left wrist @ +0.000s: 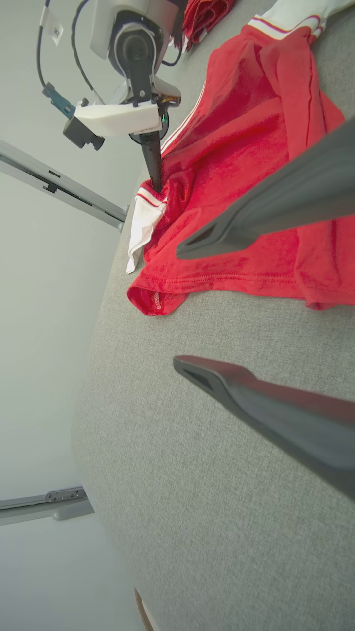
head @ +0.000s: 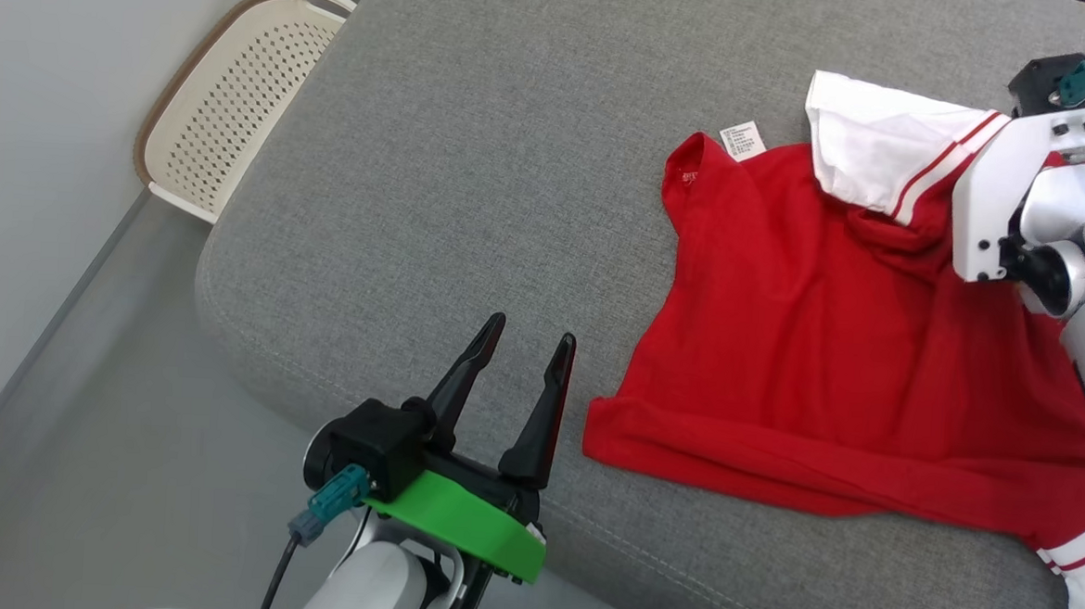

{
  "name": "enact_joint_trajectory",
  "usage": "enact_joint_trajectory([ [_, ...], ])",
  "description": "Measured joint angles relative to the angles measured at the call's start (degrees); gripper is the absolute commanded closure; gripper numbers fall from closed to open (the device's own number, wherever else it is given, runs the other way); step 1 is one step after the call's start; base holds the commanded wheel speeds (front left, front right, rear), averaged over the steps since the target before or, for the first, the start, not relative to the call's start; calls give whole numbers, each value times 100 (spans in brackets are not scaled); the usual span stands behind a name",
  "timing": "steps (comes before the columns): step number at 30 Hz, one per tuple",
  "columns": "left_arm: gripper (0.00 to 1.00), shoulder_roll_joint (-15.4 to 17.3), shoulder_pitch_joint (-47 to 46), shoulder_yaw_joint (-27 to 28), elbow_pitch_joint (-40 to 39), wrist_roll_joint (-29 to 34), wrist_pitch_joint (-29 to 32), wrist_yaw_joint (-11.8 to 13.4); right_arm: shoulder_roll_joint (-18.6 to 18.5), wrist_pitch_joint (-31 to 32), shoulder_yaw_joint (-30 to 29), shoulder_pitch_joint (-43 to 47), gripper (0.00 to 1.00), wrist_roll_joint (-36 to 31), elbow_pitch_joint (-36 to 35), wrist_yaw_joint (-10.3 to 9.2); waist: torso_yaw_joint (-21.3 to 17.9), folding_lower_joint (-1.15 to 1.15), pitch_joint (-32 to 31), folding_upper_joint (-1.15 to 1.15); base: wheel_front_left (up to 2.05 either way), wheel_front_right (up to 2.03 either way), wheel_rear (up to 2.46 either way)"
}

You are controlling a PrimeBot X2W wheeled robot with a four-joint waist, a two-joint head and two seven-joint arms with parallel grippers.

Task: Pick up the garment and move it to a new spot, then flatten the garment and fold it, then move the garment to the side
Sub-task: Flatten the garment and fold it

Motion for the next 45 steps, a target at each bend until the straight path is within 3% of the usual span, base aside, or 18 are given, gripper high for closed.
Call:
enact_joint_trajectory([
  [8,0,-70,3,90,51,132,0,-99,-99,-1124,-866,-632,100,-625,715,0,-129,0,96,0,0,0,0],
  [20,0,-101,-2,204,64,249,0,-156,-557,-2421,-2709,-1512,100,-1919,1778,0,-274,0,206,0,0,0,0],
  [25,0,-105,-3,186,131,297,0,-199,-331,-2592,-3267,-1508,100,-2368,2069,1,-365,0,194,0,0,0,0],
  [26,0,-105,-5,168,152,303,0,-205,-266,-2601,-3328,-1504,71,-2423,2108,0,-388,0,193,0,0,0,0],
  [27,0,-107,-7,152,170,307,0,-207,-204,-2624,-3374,-1490,9,-2488,2127,0,-413,0,191,0,0,0,0],
  [28,0,-107,-9,143,175,326,0,-207,-141,-2636,-3407,-1475,0,-2564,2142,0,-442,0,187,0,0,0,0],
  [38,0,-104,-102,33,431,342,41,-323,414,-2889,-3187,-1443,0,-2542,2087,0,-831,0,52,0,0,0,0],
  [41,0,-93,-364,3,676,261,219,-407,712,-3015,-2704,-1301,0,-1962,1824,0,-1115,0,-48,0,0,0,0],
  [45,0,-90,-579,33,944,114,365,-475,817,-2970,-2189,-973,0,-1378,1399,0,-1370,-1,-124,0,0,0,0],
])
